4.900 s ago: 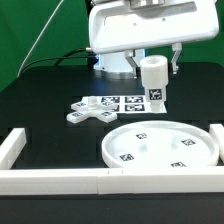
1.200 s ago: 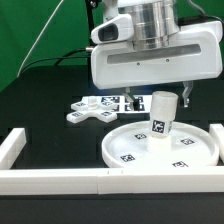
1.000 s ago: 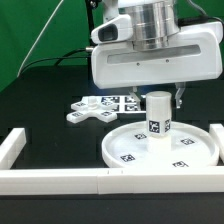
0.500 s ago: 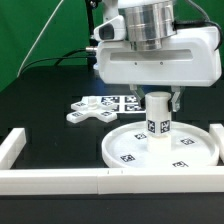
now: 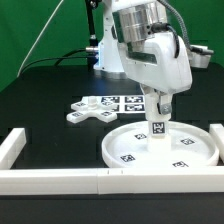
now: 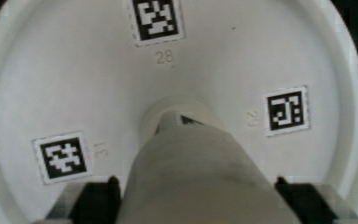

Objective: Assemble round table

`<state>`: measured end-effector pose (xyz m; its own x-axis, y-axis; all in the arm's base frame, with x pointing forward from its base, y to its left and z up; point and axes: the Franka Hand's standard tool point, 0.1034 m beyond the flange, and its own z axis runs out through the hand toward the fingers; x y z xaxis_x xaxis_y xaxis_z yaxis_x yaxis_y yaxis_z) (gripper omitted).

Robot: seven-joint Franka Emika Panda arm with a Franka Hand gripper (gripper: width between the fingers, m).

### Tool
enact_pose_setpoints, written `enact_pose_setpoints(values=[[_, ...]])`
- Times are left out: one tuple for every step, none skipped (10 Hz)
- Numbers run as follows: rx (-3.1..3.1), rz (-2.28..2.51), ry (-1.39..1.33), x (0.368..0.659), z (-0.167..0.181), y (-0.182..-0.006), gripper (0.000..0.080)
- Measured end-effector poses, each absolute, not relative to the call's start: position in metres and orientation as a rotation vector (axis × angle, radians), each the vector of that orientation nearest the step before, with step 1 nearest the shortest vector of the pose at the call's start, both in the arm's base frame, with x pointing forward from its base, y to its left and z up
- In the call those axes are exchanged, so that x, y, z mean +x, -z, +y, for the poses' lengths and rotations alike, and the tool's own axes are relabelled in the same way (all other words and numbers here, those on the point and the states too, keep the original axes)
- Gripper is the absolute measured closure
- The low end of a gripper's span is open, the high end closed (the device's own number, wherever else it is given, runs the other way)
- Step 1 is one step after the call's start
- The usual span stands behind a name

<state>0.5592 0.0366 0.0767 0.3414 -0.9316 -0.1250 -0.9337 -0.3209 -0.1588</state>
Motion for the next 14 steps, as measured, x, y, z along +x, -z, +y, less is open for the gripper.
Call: enact_pose_setpoints(values=[[-2.417, 1.676, -0.018, 0.559, 0.037, -0.076, 0.0225], [-2.592, 1.453, -0.035, 0.558, 0.041, -0.078, 0.0225], [-2.762, 1.18, -0.014, 0.561, 0.044, -0.081, 0.0165], [-2.827, 1.012, -0.004, 0.56, 0.044, -0.079, 0.0154], [-2.85, 0.945, 0.001, 0.56, 0.044, -0.079, 0.0154], [-2.888, 0.819, 0.01, 0.56, 0.044, -0.079, 0.0151], [-2.912, 0.733, 0.016, 0.56, 0.044, -0.079, 0.0151], [-2.937, 0.636, 0.023, 0.56, 0.043, -0.079, 0.0151], [-3.009, 0.338, 0.041, 0.561, 0.043, -0.08, 0.0151], [-3.046, 0.082, 0.052, 0.56, 0.047, -0.079, 0.0151], [-3.049, -0.056, 0.057, 0.559, 0.048, -0.078, 0.0151], [-3.047, -0.145, 0.062, 0.559, 0.047, -0.078, 0.0151], [-3.045, -0.197, 0.064, 0.559, 0.047, -0.078, 0.0151], [-3.035, -0.373, 0.072, 0.559, 0.045, -0.078, 0.0151]])
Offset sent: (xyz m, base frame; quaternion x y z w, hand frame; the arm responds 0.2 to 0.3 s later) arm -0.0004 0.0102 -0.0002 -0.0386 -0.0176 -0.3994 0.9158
